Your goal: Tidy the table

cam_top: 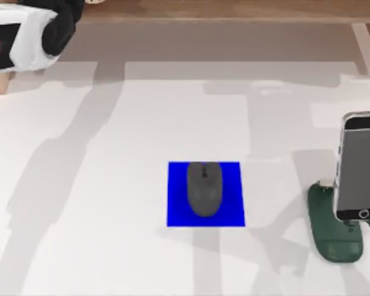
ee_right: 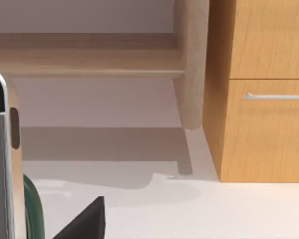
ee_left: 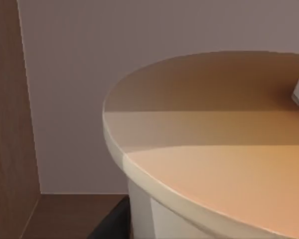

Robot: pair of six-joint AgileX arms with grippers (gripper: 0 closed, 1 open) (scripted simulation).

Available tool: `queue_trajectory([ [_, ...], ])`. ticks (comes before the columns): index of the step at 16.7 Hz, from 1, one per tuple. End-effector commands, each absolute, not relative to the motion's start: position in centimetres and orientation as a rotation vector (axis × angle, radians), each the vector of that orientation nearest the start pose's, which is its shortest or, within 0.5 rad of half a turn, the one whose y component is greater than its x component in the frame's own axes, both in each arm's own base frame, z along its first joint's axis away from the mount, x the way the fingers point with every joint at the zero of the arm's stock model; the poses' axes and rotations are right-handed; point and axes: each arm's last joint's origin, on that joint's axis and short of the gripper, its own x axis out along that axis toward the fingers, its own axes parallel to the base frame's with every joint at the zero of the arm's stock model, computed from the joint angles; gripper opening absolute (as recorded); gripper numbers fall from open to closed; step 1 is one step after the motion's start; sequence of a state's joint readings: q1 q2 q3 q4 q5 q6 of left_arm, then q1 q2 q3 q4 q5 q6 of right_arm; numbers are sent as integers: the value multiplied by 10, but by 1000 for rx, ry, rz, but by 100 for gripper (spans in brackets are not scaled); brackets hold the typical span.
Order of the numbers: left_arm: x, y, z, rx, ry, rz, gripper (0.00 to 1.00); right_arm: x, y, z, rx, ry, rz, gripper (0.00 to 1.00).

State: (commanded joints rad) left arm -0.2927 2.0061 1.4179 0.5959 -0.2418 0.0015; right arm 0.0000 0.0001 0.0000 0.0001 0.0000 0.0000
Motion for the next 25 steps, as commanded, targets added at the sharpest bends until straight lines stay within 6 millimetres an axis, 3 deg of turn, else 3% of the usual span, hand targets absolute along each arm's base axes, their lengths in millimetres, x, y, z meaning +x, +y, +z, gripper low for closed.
queue_trajectory([
  [18, 456, -124, 253, -14, -4, -28, 0, 106, -1, 160, 0, 0, 0, 100],
  [25, 456, -124, 253, -14, -4, -28, 53, 106, -1, 160, 0, 0, 0, 100],
])
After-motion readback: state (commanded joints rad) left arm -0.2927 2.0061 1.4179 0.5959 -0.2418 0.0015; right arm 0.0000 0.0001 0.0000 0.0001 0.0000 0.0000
